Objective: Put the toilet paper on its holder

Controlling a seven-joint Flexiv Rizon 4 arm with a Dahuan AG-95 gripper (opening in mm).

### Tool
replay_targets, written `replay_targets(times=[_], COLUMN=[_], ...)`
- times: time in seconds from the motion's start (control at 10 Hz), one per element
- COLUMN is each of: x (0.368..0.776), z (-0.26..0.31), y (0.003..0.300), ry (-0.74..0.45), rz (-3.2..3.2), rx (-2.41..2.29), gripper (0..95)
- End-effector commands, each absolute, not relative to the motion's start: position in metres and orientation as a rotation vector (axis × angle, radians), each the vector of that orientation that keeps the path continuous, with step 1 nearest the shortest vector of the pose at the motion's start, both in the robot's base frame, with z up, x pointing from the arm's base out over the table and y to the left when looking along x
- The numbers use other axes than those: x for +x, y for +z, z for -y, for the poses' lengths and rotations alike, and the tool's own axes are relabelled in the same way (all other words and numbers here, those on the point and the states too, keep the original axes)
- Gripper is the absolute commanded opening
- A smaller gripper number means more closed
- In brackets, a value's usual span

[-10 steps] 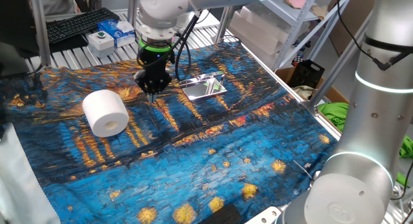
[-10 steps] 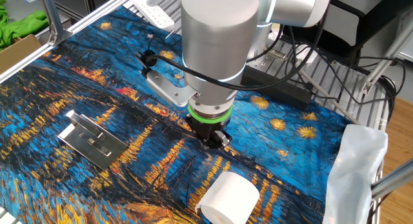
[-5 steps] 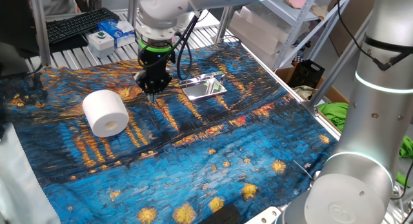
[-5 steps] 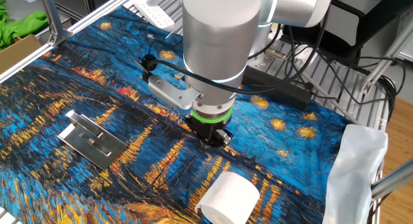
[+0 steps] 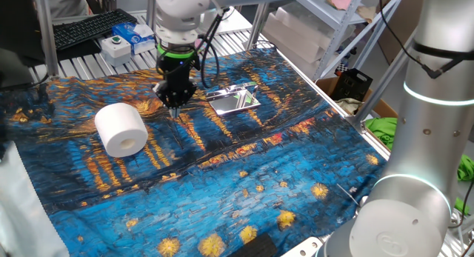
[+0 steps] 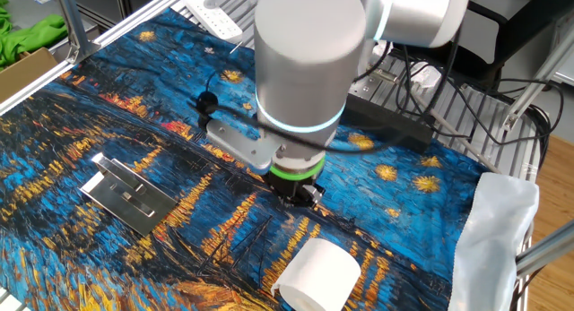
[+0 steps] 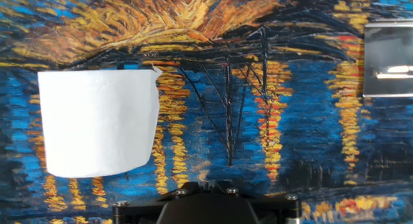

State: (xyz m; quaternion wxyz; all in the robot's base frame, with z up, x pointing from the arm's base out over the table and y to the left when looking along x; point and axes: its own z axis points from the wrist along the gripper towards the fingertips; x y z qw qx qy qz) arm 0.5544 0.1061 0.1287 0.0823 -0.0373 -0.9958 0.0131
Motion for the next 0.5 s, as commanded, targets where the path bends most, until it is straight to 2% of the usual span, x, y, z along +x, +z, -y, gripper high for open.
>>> replay_targets(times=[0.1, 0.5], x=[0.554, 0.564], z=[-0.106, -0.120], y=[0.129, 0.130], ry=[-0.034, -0.037], rz=[2.975, 2.974], rx=[-0.171, -0.178], gripper=[0.0, 0.0])
